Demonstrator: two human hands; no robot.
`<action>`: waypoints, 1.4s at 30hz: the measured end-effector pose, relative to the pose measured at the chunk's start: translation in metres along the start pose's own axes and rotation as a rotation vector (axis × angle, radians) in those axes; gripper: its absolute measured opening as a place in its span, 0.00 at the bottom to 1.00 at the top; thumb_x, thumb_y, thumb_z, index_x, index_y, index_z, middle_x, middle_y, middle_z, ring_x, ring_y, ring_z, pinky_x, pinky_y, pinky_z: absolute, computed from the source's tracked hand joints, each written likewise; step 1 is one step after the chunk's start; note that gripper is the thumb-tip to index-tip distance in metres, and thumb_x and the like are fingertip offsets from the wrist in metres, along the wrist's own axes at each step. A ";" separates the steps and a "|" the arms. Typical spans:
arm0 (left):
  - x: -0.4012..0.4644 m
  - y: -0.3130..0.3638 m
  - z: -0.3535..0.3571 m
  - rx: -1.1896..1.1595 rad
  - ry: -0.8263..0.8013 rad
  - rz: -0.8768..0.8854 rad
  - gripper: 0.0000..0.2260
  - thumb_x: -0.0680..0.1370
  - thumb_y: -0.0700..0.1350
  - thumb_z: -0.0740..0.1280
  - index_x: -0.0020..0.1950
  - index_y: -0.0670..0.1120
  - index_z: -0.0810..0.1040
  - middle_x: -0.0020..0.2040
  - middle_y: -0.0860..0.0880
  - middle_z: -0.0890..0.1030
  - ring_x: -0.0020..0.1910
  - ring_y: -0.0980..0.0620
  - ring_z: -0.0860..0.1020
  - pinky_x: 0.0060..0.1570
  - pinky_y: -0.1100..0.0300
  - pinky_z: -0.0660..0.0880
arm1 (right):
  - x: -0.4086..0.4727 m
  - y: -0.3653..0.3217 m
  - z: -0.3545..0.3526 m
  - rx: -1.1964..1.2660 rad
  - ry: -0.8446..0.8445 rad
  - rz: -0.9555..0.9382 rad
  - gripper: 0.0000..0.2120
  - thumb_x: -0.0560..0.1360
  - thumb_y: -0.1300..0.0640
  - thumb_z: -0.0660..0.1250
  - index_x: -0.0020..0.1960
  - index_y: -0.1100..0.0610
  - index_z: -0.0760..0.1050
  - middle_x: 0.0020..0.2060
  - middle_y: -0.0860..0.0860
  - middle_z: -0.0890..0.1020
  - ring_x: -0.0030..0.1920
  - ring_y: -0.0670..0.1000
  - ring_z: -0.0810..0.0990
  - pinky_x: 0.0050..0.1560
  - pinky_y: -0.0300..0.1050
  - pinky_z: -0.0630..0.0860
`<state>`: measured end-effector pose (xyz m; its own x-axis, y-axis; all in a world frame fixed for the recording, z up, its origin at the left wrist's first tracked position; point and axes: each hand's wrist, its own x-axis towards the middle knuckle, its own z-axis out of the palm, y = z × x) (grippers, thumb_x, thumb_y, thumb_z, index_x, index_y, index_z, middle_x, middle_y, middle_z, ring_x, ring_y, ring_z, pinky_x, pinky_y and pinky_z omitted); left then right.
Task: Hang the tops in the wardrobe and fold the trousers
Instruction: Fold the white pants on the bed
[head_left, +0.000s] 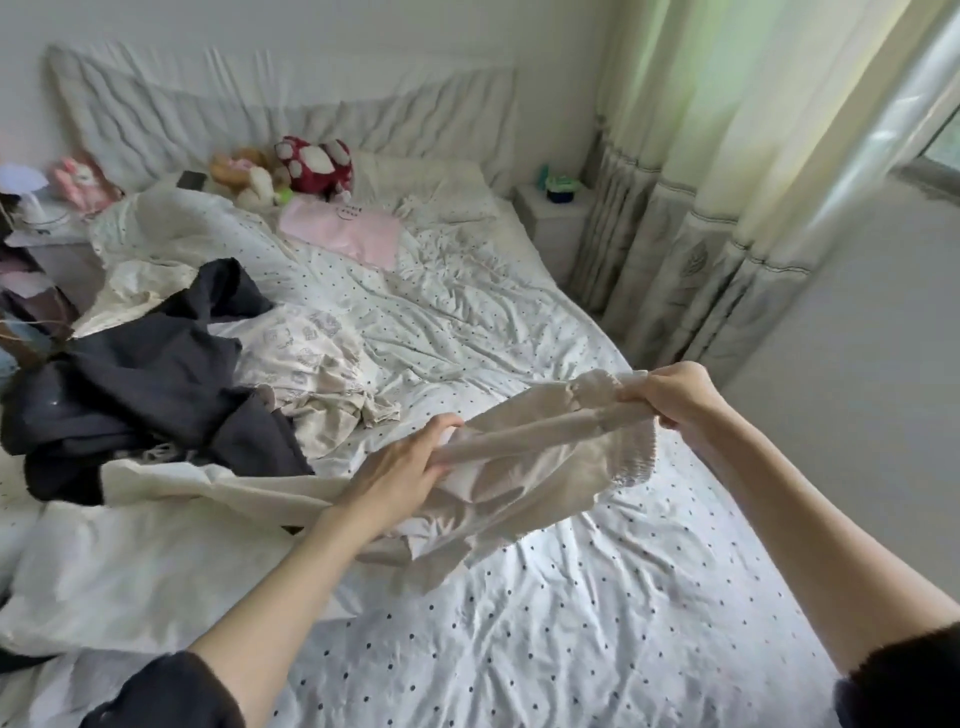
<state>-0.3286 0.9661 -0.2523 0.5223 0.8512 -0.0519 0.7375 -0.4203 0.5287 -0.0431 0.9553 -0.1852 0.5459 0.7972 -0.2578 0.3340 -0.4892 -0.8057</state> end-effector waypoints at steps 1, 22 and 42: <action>0.010 0.006 -0.002 0.020 0.002 0.002 0.16 0.80 0.44 0.62 0.65 0.53 0.65 0.48 0.52 0.76 0.43 0.54 0.76 0.42 0.61 0.75 | 0.012 0.006 -0.011 0.035 0.012 0.036 0.15 0.65 0.66 0.73 0.25 0.59 0.69 0.20 0.50 0.64 0.20 0.47 0.60 0.19 0.35 0.55; 0.224 0.092 -0.092 0.183 0.728 -0.141 0.05 0.77 0.38 0.65 0.51 0.40 0.78 0.52 0.42 0.77 0.47 0.40 0.76 0.41 0.56 0.66 | 0.239 -0.071 -0.051 0.408 -0.239 -0.152 0.18 0.68 0.67 0.72 0.27 0.56 0.66 0.26 0.52 0.69 0.28 0.48 0.67 0.28 0.40 0.60; 0.173 0.092 0.190 -0.064 -0.651 -0.115 0.11 0.78 0.44 0.62 0.58 0.47 0.79 0.57 0.50 0.81 0.56 0.53 0.77 0.62 0.62 0.66 | 0.198 0.247 -0.043 -0.515 -0.308 0.415 0.12 0.74 0.57 0.65 0.35 0.59 0.66 0.33 0.53 0.70 0.33 0.51 0.69 0.38 0.43 0.66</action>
<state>-0.0891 1.0148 -0.3741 0.6089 0.5168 -0.6017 0.7873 -0.3014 0.5379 0.1812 0.9771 -0.4125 0.4904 0.5358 -0.6873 0.5068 -0.8169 -0.2753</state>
